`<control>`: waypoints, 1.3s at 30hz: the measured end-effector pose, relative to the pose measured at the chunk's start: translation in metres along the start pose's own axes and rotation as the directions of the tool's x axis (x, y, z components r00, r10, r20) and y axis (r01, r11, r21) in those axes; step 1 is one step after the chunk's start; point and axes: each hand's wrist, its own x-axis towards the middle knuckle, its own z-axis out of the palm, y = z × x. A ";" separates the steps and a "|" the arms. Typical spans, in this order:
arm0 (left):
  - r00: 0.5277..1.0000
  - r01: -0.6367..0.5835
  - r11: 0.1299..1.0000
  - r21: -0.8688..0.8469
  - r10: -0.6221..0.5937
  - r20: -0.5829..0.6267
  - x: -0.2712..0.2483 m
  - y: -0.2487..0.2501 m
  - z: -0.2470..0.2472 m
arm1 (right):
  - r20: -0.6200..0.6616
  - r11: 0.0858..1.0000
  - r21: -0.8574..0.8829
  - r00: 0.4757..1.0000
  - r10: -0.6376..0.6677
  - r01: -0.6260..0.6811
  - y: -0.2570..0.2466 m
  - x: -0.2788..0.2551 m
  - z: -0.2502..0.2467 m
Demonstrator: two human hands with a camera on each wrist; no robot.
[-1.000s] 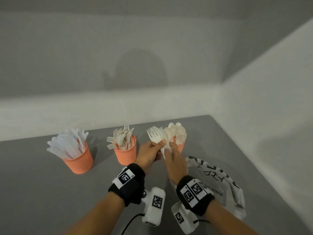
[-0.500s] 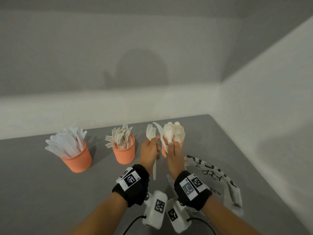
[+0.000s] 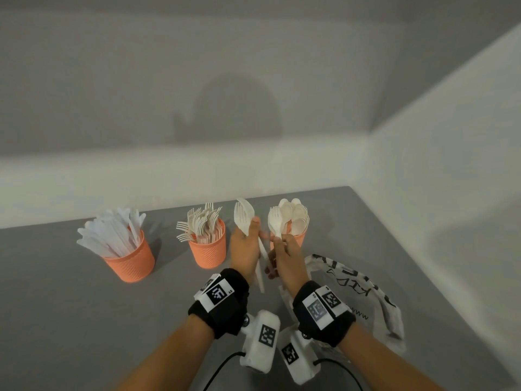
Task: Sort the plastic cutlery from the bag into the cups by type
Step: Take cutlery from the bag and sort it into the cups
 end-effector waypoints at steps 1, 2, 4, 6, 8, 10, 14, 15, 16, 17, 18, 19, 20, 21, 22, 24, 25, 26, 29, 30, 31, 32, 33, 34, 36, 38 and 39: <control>0.999 -0.032 0.998 0.046 0.034 -0.036 0.004 0.000 -0.003 | -0.027 0.999 -0.044 0.999 -0.030 0.028 0.003 0.001 -0.001; 0.996 -0.064 0.994 0.092 0.070 -0.060 0.008 -0.002 -0.005 | -0.057 0.993 -0.099 0.996 -0.067 0.061 0.005 0.002 -0.001; 0.993 -0.085 0.985 0.153 0.096 -0.063 0.013 -0.003 -0.009 | -0.106 0.975 -0.189 0.985 -0.136 0.114 0.004 0.002 -0.004; 1.000 -0.013 0.988 0.155 0.016 -0.020 0.015 -0.004 -0.011 | -0.155 0.975 -0.196 0.978 -0.138 0.106 0.002 0.001 -0.007; 0.992 0.110 0.987 0.116 -0.116 0.044 0.014 -0.005 -0.011 | -0.196 0.985 -0.160 0.976 -0.098 0.067 -0.001 0.000 -0.010; 0.980 0.180 0.982 0.066 -0.185 0.080 0.010 -0.008 -0.009 | -0.212 0.979 -0.189 0.970 -0.116 0.076 -0.003 -0.001 -0.012; 0.981 0.169 0.984 0.055 -0.173 0.090 0.003 -0.017 -0.002 | -0.167 0.960 -0.247 0.970 -0.176 0.132 0.004 0.002 -0.014; 0.980 0.172 0.984 0.044 -0.175 0.095 0.002 -0.018 0.000 | -0.162 0.964 -0.236 0.972 -0.168 0.127 0.006 0.003 -0.013; 0.978 0.176 0.984 0.028 -0.178 0.106 0.001 -0.018 0.001 | -0.160 0.968 -0.220 0.975 -0.156 0.119 0.009 0.004 -0.013; 0.977 0.175 0.985 0.011 -0.175 0.122 0.000 -0.019 0.003 | -0.158 0.972 -0.208 0.977 -0.143 0.109 0.011 0.005 -0.012; 0.975 0.179 0.984 -0.004 -0.177 0.132 -0.001 -0.020 0.004 | -0.160 0.973 -0.209 0.978 -0.134 0.099 0.014 0.006 -0.012; 0.972 0.201 0.979 -0.029 -0.195 0.132 -0.002 -0.020 0.005 | -0.167 0.972 -0.217 0.977 -0.132 0.094 0.015 0.007 -0.011; 0.965 0.235 0.970 -0.065 -0.226 0.133 -0.002 -0.019 0.007 | -0.177 0.969 -0.229 0.975 -0.138 0.096 0.015 0.008 -0.011; 0.960 0.261 0.961 -0.093 -0.247 0.134 -0.003 -0.018 0.008 | -0.179 0.965 -0.236 0.971 -0.155 0.111 0.016 0.008 -0.011; 0.958 0.271 0.957 -0.105 -0.256 0.133 -0.003 -0.019 0.009 | -0.173 0.962 -0.235 0.969 -0.178 0.135 0.015 0.007 -0.011; 0.962 0.259 0.962 -0.091 -0.249 0.110 -0.002 -0.019 0.011 | -0.138 0.958 -0.227 0.968 -0.210 0.176 0.012 0.004 -0.010; 0.966 0.250 0.964 -0.093 -0.241 0.097 -0.003 -0.019 0.012 | -0.114 0.958 -0.221 0.971 -0.210 0.181 0.011 0.003 -0.009; 0.968 0.243 0.964 -0.105 -0.235 0.084 -0.002 -0.020 0.012 | -0.087 0.960 -0.216 0.976 -0.201 0.178 0.011 0.003 -0.008; 0.972 0.235 0.959 -0.159 -0.234 0.025 0.005 -0.021 0.011 | -0.018 0.970 -0.190 0.987 -0.159 0.153 0.010 0.006 -0.007; 0.973 0.230 0.960 -0.162 -0.232 0.009 0.009 -0.021 0.009 | -0.008 0.974 -0.172 0.989 -0.148 0.145 0.009 0.008 -0.007; 0.975 0.219 0.964 -0.151 -0.222 -0.005 0.013 -0.021 0.006 | -0.003 0.979 -0.159 0.992 -0.127 0.125 0.007 0.010 -0.008; 0.977 0.207 0.968 -0.145 -0.212 -0.019 0.018 -0.020 0.003 | -0.006 0.984 -0.151 0.995 -0.102 0.100 0.004 0.014 -0.010; 0.978 0.197 0.968 -0.154 -0.204 -0.031 0.022 -0.018 -0.002 | -0.017 0.987 -0.147 0.997 -0.073 0.070 0.000 0.019 -0.013; 0.979 0.194 0.964 -0.183 -0.203 -0.031 0.027 -0.016 -0.008 | -0.031 0.989 -0.144 0.998 -0.047 0.042 -0.002 0.027 -0.018; 0.979 0.196 0.945 -0.260 -0.203 0.002 0.037 -0.011 -0.022 | -0.037 0.994 -0.109 0.999 -0.019 0.015 -0.010 0.044 -0.029; 0.984 0.169 0.936 -0.310 -0.176 0.004 0.049 -0.006 -0.038 | -0.037 0.998 -0.043 0.998 -0.054 0.053 -0.021 0.060 -0.041; 0.989 0.131 0.937 -0.324 -0.146 -0.023 0.057 -0.004 -0.047 | -0.041 0.996 -0.013 0.995 -0.088 0.088 -0.026 0.067 -0.046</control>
